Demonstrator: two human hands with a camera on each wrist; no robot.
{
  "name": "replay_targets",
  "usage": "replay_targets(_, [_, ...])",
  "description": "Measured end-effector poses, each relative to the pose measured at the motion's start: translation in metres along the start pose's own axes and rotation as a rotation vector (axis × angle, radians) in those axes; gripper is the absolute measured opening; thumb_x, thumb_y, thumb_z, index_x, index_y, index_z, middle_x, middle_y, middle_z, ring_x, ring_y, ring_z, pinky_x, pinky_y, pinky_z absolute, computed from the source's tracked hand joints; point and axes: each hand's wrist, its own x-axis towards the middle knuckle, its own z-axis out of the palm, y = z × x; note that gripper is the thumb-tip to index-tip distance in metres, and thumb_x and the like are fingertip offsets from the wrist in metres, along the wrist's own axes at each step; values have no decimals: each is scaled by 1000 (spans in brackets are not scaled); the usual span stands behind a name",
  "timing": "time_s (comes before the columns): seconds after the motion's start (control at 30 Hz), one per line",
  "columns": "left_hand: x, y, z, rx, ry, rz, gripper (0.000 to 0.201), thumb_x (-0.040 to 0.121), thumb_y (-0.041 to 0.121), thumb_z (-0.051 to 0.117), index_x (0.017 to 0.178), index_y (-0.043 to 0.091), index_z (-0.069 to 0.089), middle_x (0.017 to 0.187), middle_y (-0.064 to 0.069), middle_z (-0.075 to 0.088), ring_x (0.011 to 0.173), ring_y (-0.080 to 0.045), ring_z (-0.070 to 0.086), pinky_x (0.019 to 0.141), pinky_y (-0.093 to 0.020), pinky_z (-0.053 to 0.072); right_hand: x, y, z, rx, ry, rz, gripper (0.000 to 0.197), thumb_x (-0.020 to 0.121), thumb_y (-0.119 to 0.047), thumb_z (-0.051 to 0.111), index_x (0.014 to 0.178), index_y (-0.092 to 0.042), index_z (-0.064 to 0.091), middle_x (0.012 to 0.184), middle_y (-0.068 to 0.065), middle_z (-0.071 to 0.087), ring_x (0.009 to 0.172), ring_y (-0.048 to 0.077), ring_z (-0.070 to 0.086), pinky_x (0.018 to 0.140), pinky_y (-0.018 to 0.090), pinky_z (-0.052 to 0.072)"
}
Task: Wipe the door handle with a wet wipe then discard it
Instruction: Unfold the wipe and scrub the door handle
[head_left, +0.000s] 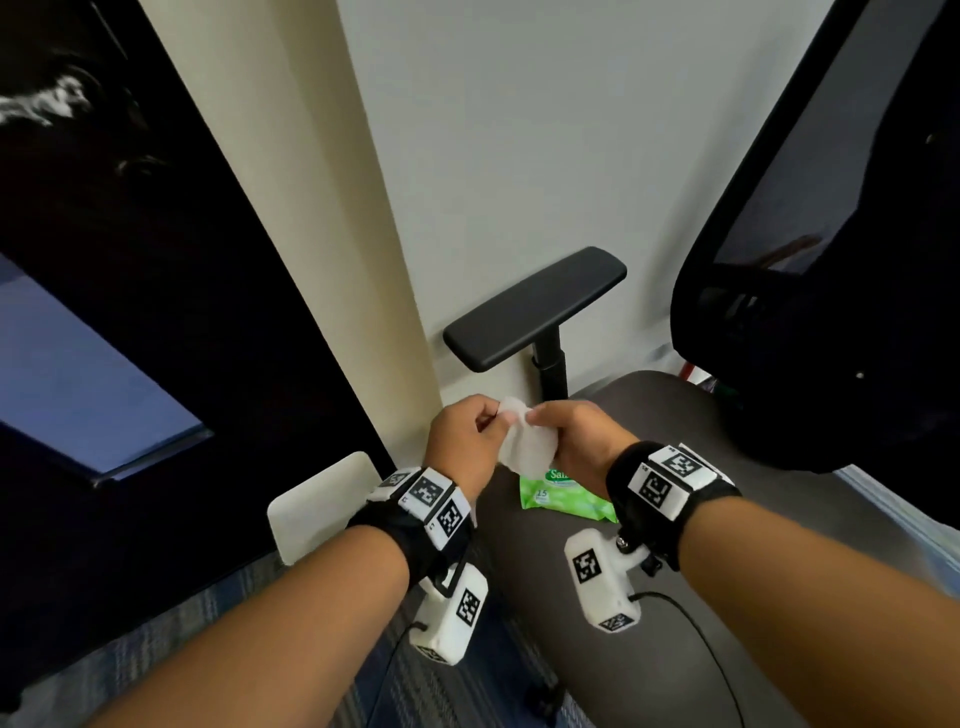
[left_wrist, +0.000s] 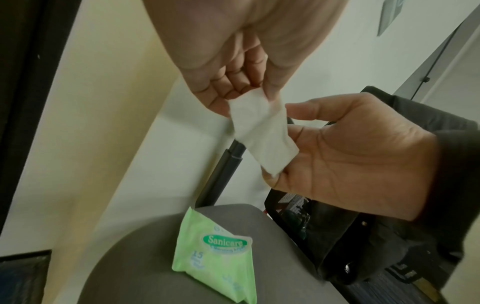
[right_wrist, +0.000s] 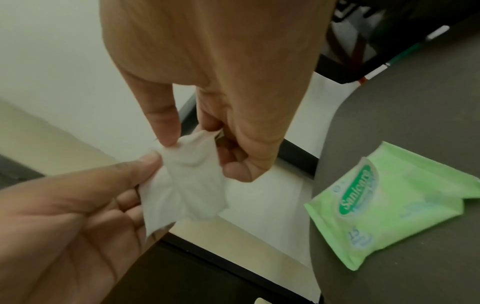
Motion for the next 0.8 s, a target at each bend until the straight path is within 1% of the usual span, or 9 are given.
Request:
replay_targets(0.03, [0,4,-10,8,13,2,14,86,19,63,78,7,64,64,5,56,65,-15,52,67,-25,44,-6,-5,7,-50,-5,-47,10,85,-5,60,91,1,64,91,21,61,84,32,61,82,45,51])
replay_targets(0.07, [0,9,-19,13,27,6,15,86,19,63,80,5,64,67,2,58,67,-17,53,68,-26,45,-9,-10,13,-81,-9,-89,8,86,-2,60,78,-3,62,83,18,60,76,30,60,77,42,50])
replay_targets(0.17, [0,24,-50,25,69,33,20,86,22,62,83,2,65,74,-8,64,75,-28,59,73,-35,49,-22,-28,33,-128,11,-187,30,85,-5,67,57,-13,57,62,7,61,59,21,59,67,37,49])
replay_targets(0.23, [-1,37,-72,29,91,61,23,87,24,61,79,3,63,70,-6,61,72,-29,57,70,-34,48,-35,-44,50,-208,34,-288,28,84,-12,71,58,-16,61,60,3,62,53,16,57,57,29,47])
replay_targets(0.3, [-4,53,-95,30,113,95,25,89,26,58,79,3,61,69,-2,58,71,-24,55,68,-32,45,-47,-61,67,-288,87,-379,23,84,-16,71,63,-16,64,62,1,63,52,12,55,52,23,45])
replay_targets(0.43, [-11,85,-140,2,183,140,26,89,28,58,75,6,54,63,3,50,64,-18,47,63,-30,39,-72,-97,106,-282,74,-483,19,88,-16,66,71,-8,66,59,4,61,51,14,54,59,31,48])
replay_targets(0.53, [-16,109,-182,-72,236,173,27,86,25,62,70,7,49,64,-3,52,59,-16,43,60,-30,39,-95,-129,141,-278,48,-555,19,91,-14,62,77,-2,63,60,4,59,49,11,55,53,25,50])
replay_targets(0.67, [-27,146,-244,-113,300,230,26,82,18,67,67,9,48,66,-6,52,59,-14,44,60,-27,41,-123,-170,193,-312,4,-651,24,95,-9,54,71,-5,60,71,11,59,67,24,57,68,36,54])
replay_targets(0.8, [-39,187,-310,-161,305,280,11,80,11,69,88,12,62,83,-6,66,75,-16,61,71,-19,50,-158,-205,248,-352,-65,-710,28,98,-5,43,76,-11,59,75,10,59,70,24,57,73,42,54])
